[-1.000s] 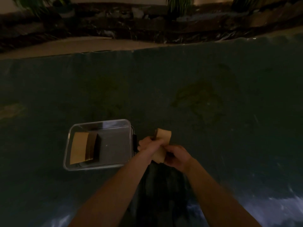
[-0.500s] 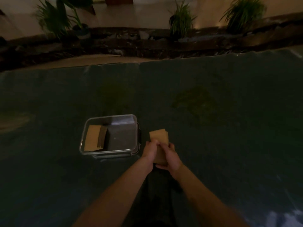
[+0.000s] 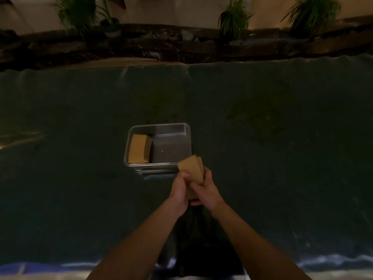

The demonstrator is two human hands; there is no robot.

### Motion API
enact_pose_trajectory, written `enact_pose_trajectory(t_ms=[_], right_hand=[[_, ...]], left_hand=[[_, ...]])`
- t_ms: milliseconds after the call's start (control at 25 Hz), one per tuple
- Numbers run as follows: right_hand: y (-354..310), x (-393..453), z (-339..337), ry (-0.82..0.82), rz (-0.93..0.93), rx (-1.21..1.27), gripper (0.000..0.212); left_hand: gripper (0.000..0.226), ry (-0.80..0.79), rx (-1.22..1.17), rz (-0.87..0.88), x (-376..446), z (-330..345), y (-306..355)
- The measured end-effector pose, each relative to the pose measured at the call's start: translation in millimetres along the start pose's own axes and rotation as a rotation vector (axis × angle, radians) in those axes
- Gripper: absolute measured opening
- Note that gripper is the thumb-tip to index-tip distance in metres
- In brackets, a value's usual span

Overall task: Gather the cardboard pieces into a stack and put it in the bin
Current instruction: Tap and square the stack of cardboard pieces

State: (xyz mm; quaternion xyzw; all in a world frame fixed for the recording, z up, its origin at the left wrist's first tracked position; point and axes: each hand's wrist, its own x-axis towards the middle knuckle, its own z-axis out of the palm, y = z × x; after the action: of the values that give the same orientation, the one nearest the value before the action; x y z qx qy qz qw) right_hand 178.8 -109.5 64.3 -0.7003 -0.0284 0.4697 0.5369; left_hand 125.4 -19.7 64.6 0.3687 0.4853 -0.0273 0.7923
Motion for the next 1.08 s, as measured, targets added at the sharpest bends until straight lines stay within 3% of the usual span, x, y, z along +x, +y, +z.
enact_pose_trajectory(t_ms=[160,280,360,440,520,640,840,1080], right_hand=[[10.2,7.5,56.0,0.066,-0.176,-0.497,0.078],[22.4,11.1,91.0,0.079,-0.305,-0.962,0.081],[29.2,16.1,111.9,0.077,-0.355,-1.168,0.080],[36.0,21.7,130.9,0.053,-0.404,-1.295,0.076],[39.2,28.0,142.4,0.033,-0.428,-1.326,0.069],[50.2,42.7,143.6,0.065,-0.430,-1.334,0.068],[64.1,62.6,135.3,0.095,-0.391,-1.320,0.069],[61.5,65.1,143.3,0.165,-0.393,-1.278,0.064]], left_hand=[[0.035,0.018,0.052,0.086,5.2,-81.5,1.4],[0.048,0.077,0.044,0.224,5.5,-141.3,9.3],[0.058,0.059,0.162,0.322,0.7,-169.3,18.1],[0.051,0.063,0.392,0.374,1.9,-185.5,21.4],[0.033,0.125,0.609,0.421,10.5,-196.0,16.2],[0.018,0.204,0.666,0.475,26.3,-201.6,1.6],[0.022,0.321,0.688,0.590,52.4,-193.8,-17.8],[0.033,0.311,0.618,0.635,54.5,-192.5,-16.2]])
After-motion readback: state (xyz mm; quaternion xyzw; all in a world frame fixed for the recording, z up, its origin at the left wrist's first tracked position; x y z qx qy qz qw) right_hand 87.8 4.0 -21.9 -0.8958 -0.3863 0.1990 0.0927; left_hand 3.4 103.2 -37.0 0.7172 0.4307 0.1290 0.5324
